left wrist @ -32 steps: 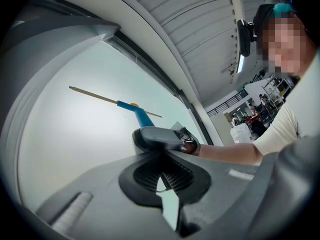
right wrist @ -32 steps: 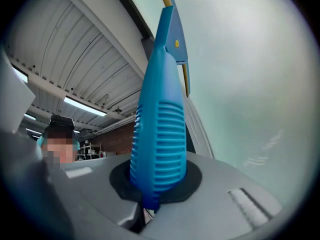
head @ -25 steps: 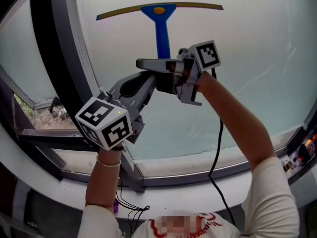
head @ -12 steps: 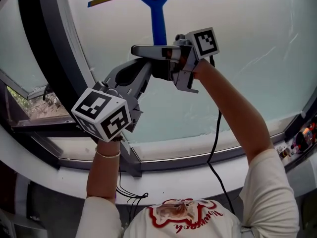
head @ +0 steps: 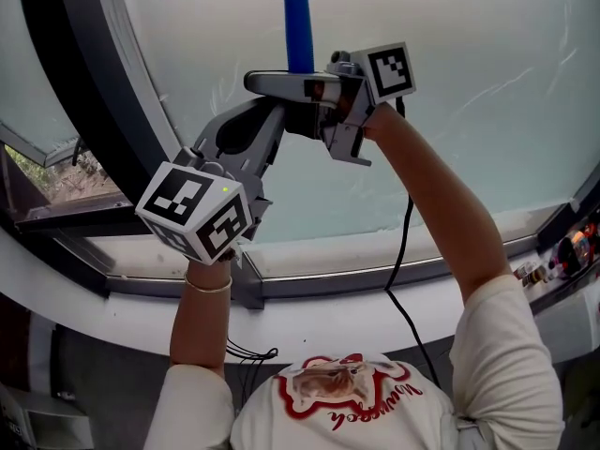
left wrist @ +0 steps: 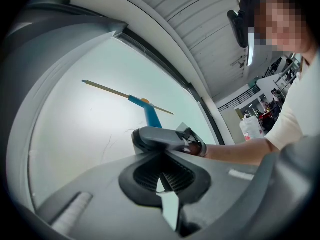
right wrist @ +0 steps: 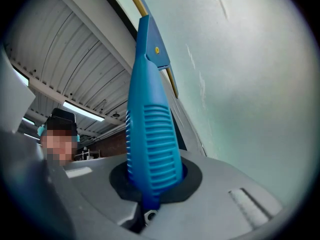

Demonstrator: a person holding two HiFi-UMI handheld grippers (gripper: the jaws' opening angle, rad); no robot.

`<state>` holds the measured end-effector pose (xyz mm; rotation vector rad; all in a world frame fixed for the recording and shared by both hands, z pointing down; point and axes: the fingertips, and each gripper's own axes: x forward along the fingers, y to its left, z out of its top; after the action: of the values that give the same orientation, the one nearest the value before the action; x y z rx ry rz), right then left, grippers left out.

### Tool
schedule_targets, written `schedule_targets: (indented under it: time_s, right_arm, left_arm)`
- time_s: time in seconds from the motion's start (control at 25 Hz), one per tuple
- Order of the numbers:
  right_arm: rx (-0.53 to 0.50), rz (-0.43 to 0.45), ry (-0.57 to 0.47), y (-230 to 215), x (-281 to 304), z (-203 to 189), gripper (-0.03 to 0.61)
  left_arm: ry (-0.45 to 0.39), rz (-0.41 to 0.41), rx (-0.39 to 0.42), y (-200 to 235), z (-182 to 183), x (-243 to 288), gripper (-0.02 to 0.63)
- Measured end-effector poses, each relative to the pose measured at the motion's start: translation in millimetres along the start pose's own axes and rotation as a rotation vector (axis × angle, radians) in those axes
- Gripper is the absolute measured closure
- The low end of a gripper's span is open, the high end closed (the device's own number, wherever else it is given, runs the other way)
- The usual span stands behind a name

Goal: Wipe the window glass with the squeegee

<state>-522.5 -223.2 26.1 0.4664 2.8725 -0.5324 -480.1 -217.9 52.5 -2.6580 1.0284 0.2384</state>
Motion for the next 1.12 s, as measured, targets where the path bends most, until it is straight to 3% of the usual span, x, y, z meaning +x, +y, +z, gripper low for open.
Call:
schedule_targets:
  time_s: [0.2,0.6,1.12]
  right_arm:
    - [-0.006,-0.009,0.008,-9.2,-9.0,-23.3,0.566]
    - [0.005,-0.007,0.007,-13.0,-10.1,-36.6,0.566]
    - [0.021,-0.034,0.001,-32.4,-20.0,-81.5,0.566]
  left_arm:
    - [0.01,0.007,-0.036,-5.5,-25.6,-3.9,0.612]
    - [0.028,0.042,-0.055,-8.9,-36.7,-9.5,0.612]
    - [0.054,0.052,-0.114,-16.9,-78.6,-26.5,0.612]
